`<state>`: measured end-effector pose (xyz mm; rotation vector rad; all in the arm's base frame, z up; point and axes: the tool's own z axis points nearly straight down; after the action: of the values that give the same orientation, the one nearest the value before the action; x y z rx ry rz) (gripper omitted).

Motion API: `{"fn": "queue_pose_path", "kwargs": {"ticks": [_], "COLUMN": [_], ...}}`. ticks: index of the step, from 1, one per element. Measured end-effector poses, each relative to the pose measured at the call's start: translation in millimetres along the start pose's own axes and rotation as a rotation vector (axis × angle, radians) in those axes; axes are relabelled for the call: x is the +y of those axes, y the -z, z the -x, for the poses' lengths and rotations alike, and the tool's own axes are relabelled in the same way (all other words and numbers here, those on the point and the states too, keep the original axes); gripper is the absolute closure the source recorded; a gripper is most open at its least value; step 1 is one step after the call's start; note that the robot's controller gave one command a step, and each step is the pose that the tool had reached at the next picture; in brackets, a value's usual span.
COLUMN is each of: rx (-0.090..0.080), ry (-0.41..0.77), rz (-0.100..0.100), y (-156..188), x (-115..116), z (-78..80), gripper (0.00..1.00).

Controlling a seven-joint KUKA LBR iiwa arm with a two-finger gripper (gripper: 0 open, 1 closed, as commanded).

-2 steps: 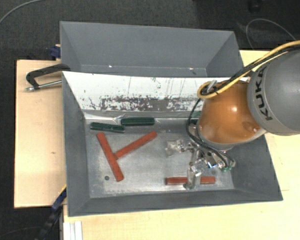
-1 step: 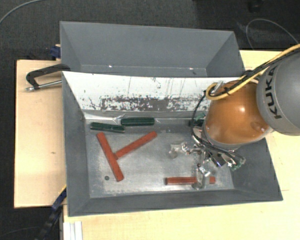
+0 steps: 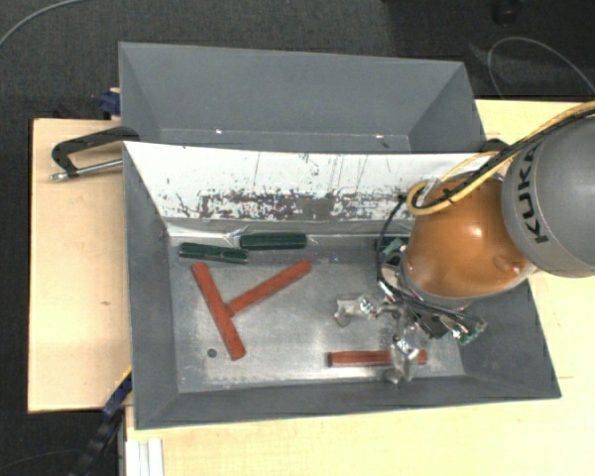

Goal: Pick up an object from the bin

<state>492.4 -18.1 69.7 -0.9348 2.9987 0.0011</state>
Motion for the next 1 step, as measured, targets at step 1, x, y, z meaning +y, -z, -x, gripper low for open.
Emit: {"fn": "queue_pose_path", "kwargs": {"ticks": [1], "rx": [-0.002], "ry": [-0.001], "rz": [-0.001], "y": [0.5], "x": [0.2], "z": [1.1], "gripper": [0.00]}}
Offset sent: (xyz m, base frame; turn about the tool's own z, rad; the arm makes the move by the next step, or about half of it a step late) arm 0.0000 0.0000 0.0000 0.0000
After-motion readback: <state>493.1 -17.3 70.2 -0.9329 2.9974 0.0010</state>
